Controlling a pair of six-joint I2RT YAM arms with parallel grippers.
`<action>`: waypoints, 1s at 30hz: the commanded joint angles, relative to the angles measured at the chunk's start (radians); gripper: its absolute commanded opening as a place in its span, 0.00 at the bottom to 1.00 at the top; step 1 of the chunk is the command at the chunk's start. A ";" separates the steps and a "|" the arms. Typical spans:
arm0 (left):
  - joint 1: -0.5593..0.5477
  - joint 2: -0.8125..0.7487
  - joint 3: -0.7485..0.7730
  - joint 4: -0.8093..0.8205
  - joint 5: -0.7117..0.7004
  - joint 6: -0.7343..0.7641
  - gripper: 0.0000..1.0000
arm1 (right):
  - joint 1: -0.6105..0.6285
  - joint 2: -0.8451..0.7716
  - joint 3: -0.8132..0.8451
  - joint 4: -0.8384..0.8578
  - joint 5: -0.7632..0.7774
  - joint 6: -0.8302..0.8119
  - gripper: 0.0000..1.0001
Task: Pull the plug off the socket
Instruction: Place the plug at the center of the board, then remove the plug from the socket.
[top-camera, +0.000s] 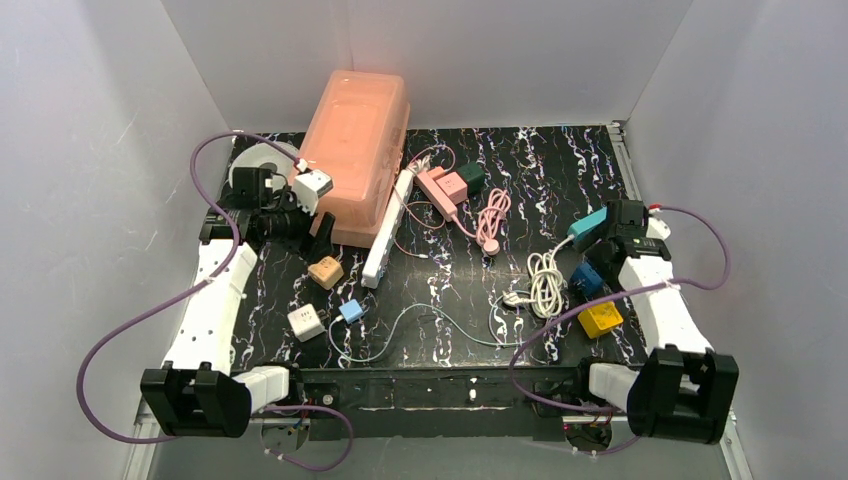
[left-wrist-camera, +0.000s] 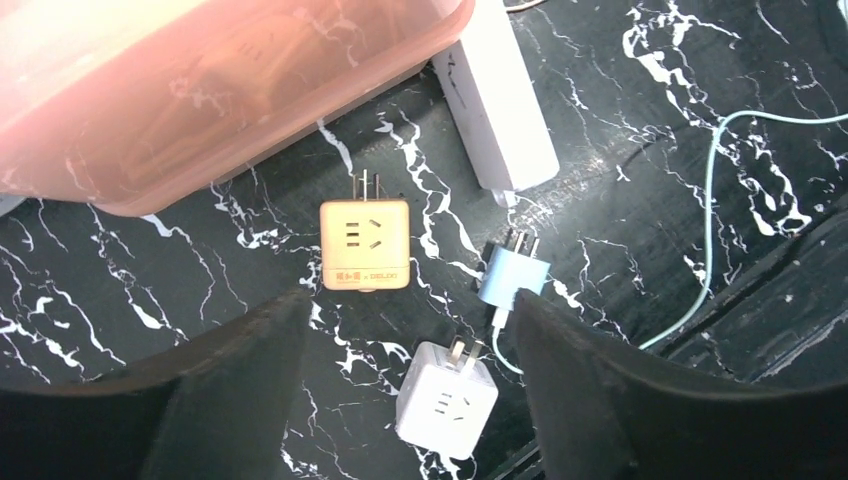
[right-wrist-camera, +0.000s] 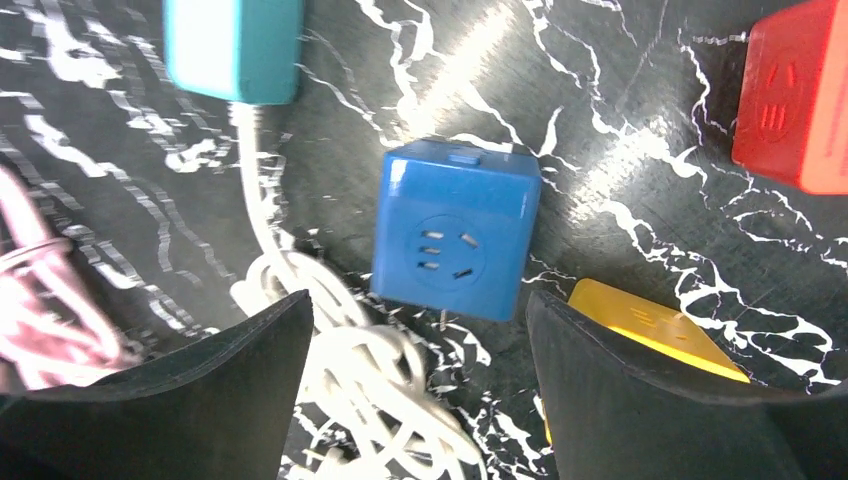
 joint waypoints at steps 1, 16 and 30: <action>-0.026 -0.008 0.069 -0.066 0.058 -0.036 0.81 | 0.053 -0.127 0.110 0.000 -0.010 -0.032 0.86; -0.067 0.082 0.248 -0.336 0.097 -0.005 0.98 | 0.604 0.441 0.687 0.045 -0.037 -0.395 0.88; -0.067 0.039 0.245 -0.392 0.024 0.022 0.98 | 0.710 0.814 0.660 0.177 -0.038 -0.404 0.35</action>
